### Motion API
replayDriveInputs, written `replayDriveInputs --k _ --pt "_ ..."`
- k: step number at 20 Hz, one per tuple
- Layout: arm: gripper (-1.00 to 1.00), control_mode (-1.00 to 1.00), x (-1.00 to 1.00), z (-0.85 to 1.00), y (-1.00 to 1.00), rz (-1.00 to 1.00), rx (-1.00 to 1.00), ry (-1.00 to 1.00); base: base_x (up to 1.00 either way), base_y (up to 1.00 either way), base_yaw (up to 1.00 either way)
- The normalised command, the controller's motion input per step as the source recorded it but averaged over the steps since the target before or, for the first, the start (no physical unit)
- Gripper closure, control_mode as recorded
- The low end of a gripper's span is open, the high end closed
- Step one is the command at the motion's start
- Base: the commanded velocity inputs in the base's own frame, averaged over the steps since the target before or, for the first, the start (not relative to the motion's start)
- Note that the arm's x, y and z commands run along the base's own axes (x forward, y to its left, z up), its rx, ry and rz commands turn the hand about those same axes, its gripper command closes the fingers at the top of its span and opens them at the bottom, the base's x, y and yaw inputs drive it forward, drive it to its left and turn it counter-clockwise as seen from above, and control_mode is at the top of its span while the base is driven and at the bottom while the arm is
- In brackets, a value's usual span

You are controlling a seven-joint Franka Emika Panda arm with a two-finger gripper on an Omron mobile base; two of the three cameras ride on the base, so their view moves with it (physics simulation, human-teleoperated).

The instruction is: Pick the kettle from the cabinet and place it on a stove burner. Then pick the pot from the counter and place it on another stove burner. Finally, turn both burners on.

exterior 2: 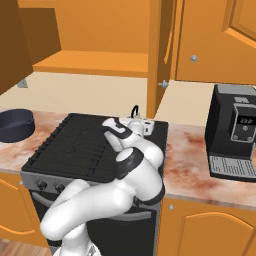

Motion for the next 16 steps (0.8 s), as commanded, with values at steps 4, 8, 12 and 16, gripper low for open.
replayDriveInputs --k 4,8,12,16 --pt "-1.0 -1.0 -0.02 0.0 -0.09 0.0 0.0 -0.02 0.0 0.0 0.0" --pt "-1.0 -1.0 -0.18 0.0 -0.02 0.0 0.0 -0.04 0.0 0.0 0.0" --pt "-1.0 -1.0 -0.28 0.0 0.0 0.0 0.0 -0.04 0.0 0.0 0.0" --pt "-1.0 -1.0 -0.36 0.03 0.0 0.0 0.0 -0.04 0.0 0.0 0.0"
